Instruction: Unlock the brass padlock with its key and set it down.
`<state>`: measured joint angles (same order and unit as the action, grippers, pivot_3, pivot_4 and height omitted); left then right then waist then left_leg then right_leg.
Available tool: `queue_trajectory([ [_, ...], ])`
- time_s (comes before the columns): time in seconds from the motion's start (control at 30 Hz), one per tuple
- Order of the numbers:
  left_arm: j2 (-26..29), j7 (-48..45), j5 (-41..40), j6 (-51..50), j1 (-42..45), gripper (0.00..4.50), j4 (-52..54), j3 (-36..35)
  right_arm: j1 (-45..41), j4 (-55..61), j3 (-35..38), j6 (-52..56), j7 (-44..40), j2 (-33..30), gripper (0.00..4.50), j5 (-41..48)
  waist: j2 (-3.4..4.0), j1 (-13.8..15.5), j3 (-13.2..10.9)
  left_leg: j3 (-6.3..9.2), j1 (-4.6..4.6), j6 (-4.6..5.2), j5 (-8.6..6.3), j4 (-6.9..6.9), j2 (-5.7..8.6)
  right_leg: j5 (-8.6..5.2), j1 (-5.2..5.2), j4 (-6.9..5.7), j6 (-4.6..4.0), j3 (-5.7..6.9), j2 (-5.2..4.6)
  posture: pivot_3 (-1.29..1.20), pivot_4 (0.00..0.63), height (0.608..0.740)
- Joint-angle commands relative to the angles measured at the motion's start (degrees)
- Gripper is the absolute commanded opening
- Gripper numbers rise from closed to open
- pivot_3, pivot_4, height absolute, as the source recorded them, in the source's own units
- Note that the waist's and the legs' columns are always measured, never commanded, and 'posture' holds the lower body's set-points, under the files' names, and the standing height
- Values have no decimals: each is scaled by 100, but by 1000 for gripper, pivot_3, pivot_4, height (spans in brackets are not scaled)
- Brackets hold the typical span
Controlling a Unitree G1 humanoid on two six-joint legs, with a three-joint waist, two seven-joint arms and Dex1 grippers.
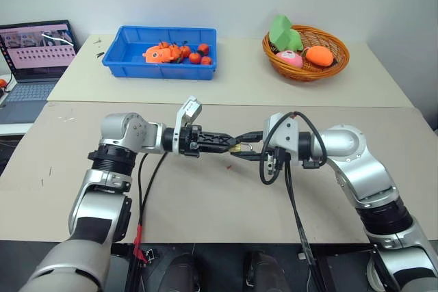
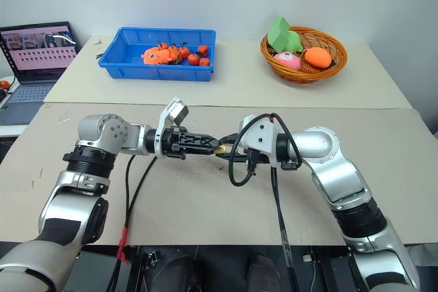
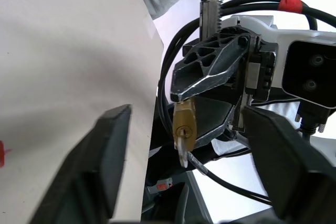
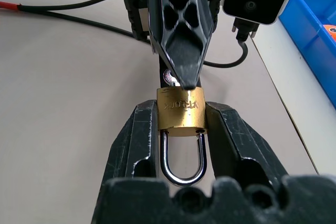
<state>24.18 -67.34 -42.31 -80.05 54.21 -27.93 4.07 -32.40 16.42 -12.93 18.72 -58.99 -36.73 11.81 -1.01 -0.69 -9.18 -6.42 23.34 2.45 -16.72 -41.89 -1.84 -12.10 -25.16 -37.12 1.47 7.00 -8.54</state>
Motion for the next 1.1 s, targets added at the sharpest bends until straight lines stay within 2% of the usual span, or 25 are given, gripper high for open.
queue_trajectory([
  [0.03, -17, -70, -51, 46, 170, 1470, 33, -56, -35, 208, 116, -52, 8, -33, 907, 50, 0, 0, 0, 0, 0, 0, 0, 0, 0, 0, 0, 0, 0, 0, 0, 0, 150, 692],
  [0.17, -28, -58, -57, 21, 173, 56, 37, -62, -29, 215, 123, -43, 12, -37, 907, 55, 0, 1, 0, 0, 0, 0, 0, 0, 0, 0, 0, 0, 0, 0, 0, 0, 150, 692],
  [0.57, -82, 25, -14, 61, 175, 13, 13, -90, -28, 386, 98, 26, 12, -48, 907, 91, 0, 1, 0, 0, 0, 0, 0, 0, 0, 0, 0, 0, 0, 0, 0, 0, 150, 692],
  [0.6, -83, 29, -15, 54, 174, 13, 15, -94, -33, 394, 96, 37, 17, -49, 1407, 94, 0, 1, 0, 0, 0, 0, 0, 0, 0, 0, 0, 0, 0, 0, 0, 0, 150, 692],
  [0.73, -77, 52, -20, 34, 163, 13, 20, -118, -48, 405, 90, 41, 37, -47, 2738, 93, 0, 0, 0, 0, 0, 0, 0, 0, 0, 0, 0, 0, 0, 0, 0, 0, 150, 692],
  [0.77, -72, 51, -22, 32, 160, 13, 23, -123, -51, 410, 84, 26, 56, -41, 3245, 72, 0, 1, 0, 0, 0, 0, 0, 0, 0, 0, 0, 0, 0, 0, 0, 0, 150, 692],
  [0.8, -68, 51, -24, 32, 157, 13, 26, -123, -65, 405, 78, 12, 84, -24, 3437, 48, 0, 0, 0, 1, 0, 0, 0, 0, 0, 0, 0, 0, 0, 0, 0, 0, 150, 692],
  [0.83, -60, 55, -22, 36, 151, 13, 41, -117, -79, 406, 79, 9, 108, -3, 3817, 43, 0, 1, 0, 0, 0, 0, 0, 0, 0, 0, 0, 0, 0, 0, 0, 0, 150, 692],
  [1.0, -40, 80, -22, 22, 125, 13, 60, -117, -65, 361, 93, -37, 106, 9, 3817, 17, 0, 1, 0, 0, 0, 0, 0, 0, 0, 0, 0, 0, 0, 0, 0, 0, 150, 692],
  [1.1, 1, 95, -42, -11, 95, 13, 73, -153, 174, 122, 293, -301, 101, -275, 3817, -175, 0, 14, 0, 0, 0, 0, 0, 0, 0, 0, 0, 0, 0, 0, 0, 0, 150, 692],
])
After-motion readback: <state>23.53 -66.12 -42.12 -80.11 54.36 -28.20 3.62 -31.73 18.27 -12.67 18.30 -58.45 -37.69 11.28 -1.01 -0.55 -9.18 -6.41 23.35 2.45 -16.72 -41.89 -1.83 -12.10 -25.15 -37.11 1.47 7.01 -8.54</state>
